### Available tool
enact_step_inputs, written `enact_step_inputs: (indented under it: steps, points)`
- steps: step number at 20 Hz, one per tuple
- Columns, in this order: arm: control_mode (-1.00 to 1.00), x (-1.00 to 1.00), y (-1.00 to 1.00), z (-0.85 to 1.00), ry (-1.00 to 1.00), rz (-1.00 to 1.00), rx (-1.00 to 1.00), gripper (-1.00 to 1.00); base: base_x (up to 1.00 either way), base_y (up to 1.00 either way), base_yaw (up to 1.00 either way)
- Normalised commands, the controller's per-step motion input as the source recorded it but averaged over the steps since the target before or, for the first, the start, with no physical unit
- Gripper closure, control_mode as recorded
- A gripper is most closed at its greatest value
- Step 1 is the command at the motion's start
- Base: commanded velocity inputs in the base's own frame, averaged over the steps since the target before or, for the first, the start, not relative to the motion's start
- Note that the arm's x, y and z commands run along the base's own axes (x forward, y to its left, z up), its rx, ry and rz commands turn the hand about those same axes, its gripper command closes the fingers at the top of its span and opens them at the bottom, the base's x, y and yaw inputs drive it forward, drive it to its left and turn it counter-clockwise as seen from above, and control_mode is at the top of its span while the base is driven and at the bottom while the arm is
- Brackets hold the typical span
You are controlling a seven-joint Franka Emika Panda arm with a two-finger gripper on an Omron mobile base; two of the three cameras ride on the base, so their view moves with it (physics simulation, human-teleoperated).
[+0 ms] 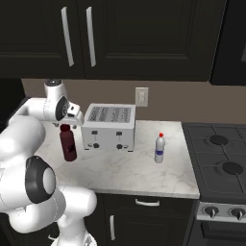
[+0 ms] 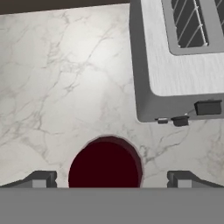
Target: Place the drinks on the dining counter in a tight cluster.
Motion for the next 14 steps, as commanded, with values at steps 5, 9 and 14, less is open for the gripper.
enact_step_inputs:
  steps: [5,9,14]
  points:
    - [-1.0,0.03,0.0,-0.15,0.0,0.0,0.0,-1.0,0.0,0.0,0.0]
    - [-1.0,0.05,0.01,-0.06,0.0,0.0,0.0,-1.0,0.0,0.0,0.0]
    - [-1.0,0.08,0.04,-0.04,0.0,0.0,0.0,-1.0,0.0,0.0,0.0]
